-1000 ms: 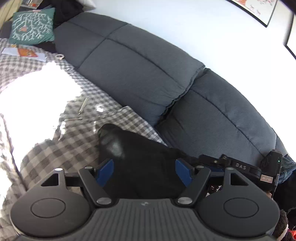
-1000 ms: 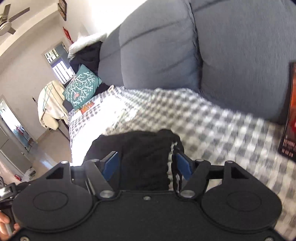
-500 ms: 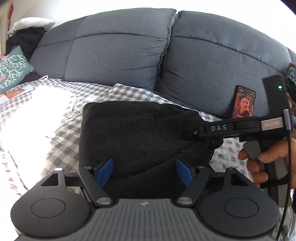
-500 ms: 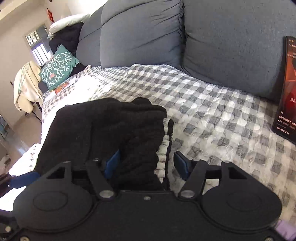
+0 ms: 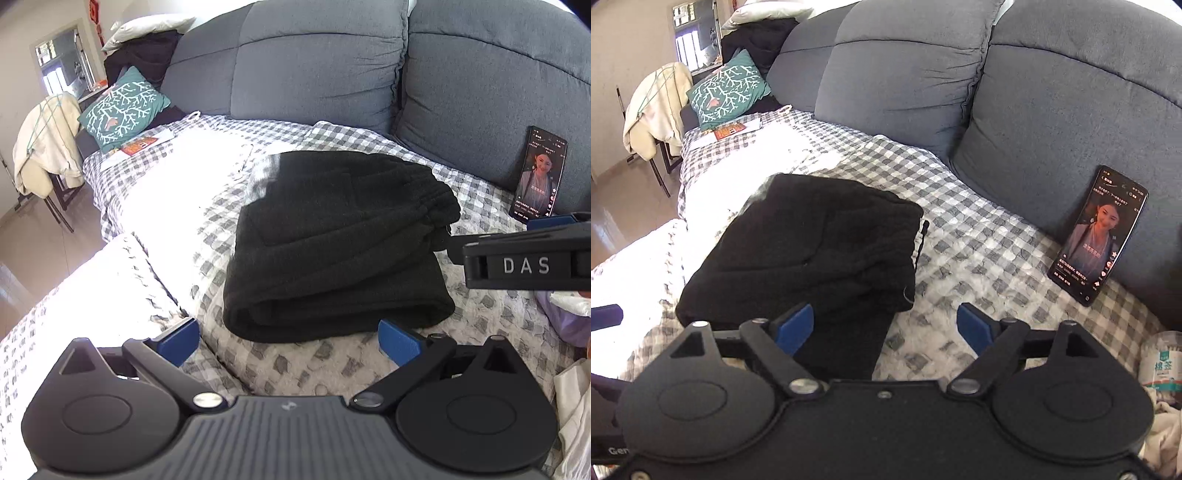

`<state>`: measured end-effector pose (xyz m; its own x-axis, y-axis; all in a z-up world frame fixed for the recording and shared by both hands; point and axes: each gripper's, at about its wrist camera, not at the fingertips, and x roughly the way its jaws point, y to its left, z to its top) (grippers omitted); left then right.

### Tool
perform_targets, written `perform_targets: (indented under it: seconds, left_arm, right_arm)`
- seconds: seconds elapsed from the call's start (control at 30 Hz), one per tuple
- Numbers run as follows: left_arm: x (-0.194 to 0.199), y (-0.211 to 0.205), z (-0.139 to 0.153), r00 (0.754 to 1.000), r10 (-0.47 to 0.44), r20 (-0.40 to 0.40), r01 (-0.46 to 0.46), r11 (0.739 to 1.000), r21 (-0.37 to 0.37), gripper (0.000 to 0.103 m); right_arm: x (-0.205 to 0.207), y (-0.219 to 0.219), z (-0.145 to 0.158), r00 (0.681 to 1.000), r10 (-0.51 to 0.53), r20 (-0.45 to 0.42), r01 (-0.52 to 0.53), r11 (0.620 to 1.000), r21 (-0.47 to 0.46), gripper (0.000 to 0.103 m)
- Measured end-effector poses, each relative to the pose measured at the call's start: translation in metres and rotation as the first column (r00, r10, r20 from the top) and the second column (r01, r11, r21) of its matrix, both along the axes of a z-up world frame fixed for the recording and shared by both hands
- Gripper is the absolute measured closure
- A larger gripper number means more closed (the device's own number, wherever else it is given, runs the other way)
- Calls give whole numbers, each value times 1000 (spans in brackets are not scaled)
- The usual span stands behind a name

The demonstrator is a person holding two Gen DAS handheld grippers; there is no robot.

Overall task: Fold clothes
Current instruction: 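Release the folded bundle with both grippers and pull them back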

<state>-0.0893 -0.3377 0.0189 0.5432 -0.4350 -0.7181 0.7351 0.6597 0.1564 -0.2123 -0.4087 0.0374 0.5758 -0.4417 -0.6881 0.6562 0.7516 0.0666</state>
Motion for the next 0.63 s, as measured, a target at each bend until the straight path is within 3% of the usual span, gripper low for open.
perform_targets:
  seconds: [0.53, 0.63]
  left_arm:
    - [-4, 19, -11, 991, 81, -109, -82, 997, -9, 0]
    - [4, 30, -9, 985, 133, -108, -137, 990, -34, 1]
  right_arm:
    - [-5, 34, -3, 999, 41, -35, -39, 999, 36, 11]
    - [1, 36, -3, 998, 49, -25, -48, 998, 36, 11]
